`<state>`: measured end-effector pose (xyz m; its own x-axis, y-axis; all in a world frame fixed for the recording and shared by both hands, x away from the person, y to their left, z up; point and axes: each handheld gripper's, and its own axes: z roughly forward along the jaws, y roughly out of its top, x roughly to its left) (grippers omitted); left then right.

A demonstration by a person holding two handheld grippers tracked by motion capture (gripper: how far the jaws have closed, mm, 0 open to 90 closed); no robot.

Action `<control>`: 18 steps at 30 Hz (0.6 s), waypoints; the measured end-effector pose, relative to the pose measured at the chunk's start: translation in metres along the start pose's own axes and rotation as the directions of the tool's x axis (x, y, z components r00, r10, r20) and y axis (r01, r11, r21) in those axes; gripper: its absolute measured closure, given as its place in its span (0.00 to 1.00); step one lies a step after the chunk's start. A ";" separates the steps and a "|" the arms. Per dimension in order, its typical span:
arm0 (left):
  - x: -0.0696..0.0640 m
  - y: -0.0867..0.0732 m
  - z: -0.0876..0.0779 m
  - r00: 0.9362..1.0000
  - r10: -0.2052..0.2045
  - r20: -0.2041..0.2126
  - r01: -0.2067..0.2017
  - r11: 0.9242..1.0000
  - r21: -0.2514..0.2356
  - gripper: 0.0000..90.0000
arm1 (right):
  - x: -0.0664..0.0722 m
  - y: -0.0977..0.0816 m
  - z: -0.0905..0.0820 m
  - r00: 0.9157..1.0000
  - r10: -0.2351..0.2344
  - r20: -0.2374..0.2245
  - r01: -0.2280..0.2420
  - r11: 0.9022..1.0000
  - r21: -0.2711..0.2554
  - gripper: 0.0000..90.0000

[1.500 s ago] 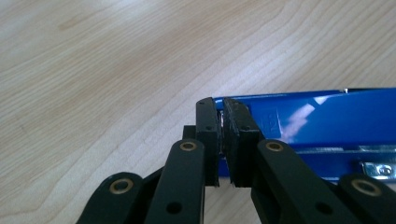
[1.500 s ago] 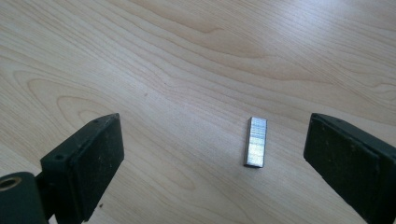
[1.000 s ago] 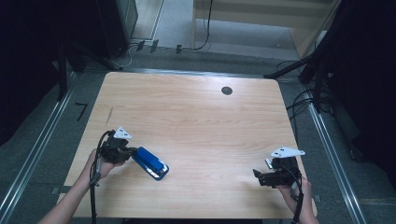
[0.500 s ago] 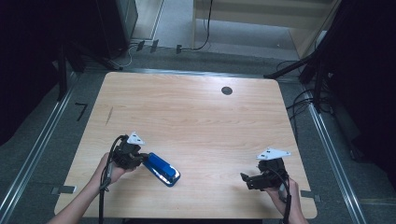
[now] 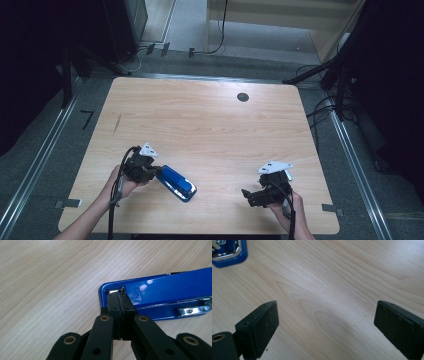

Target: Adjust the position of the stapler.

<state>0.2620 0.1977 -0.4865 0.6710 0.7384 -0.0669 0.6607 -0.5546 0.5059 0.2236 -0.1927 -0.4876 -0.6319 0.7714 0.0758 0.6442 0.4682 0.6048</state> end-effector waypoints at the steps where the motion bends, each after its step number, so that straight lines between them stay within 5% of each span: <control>1: -0.001 0.000 0.000 1.000 0.003 -0.001 -0.003 1.000 0.000 1.00 | 0.002 0.001 0.001 1.000 -0.003 -0.004 0.003 1.000 0.001 0.08; 11: -0.009 0.004 0.003 1.000 0.017 0.000 -0.017 1.000 0.005 1.00 | 0.031 0.013 0.013 0.998 -0.049 -0.048 0.049 0.999 -0.007 0.15; 18: -0.010 0.004 0.004 1.000 0.007 0.003 -0.007 1.000 -0.003 1.00 | 0.068 0.031 0.032 0.990 -0.102 -0.098 0.101 0.995 -0.018 0.22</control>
<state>0.2594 0.1870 -0.4872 0.6767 0.7333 -0.0664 0.6551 -0.5584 0.5089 0.2144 -0.1115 -0.4887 -0.7336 0.6734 0.0912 0.5694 0.5359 0.6234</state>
